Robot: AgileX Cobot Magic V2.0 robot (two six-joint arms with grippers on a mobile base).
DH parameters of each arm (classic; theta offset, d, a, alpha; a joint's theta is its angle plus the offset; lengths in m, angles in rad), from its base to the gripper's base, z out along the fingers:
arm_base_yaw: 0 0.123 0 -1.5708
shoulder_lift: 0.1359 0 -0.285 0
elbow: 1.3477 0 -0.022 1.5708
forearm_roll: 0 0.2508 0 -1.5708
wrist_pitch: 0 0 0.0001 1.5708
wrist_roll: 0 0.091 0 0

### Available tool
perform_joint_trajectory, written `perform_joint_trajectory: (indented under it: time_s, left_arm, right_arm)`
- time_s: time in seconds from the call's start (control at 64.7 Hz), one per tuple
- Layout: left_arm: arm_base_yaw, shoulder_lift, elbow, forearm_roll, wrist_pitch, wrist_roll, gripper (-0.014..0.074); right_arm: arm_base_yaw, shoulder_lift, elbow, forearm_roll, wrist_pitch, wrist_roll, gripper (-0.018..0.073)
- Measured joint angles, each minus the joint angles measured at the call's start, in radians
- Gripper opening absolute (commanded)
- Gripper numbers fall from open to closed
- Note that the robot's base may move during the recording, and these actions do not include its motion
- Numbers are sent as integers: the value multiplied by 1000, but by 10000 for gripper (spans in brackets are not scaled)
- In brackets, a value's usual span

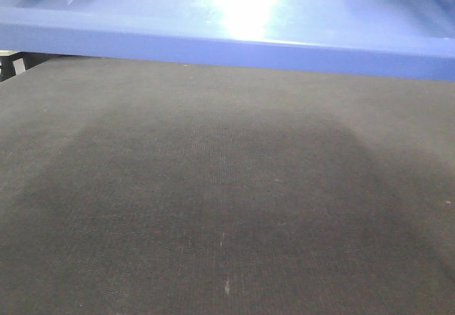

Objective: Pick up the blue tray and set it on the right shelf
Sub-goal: 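Hold the tray raised with both grippers while driving away from table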

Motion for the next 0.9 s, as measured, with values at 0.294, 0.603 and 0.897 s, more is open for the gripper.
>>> perform_joint_trajectory:
  time_s: [0.294, 0.603, 0.897]
  left_arm:
    - [0, 0, 0, -29, 2, 0, -48]
    - [0, 0, 0, -34, 2, 0, -48]
    - [0, 0, 0, -34, 2, 0, -48]
  right_arm:
    - [0, 0, 0, -8, 11, 0, 57]
    - [0, 0, 0, -11, 15, 0, 57]
    - [0, 0, 0, -11, 13, 0, 57]
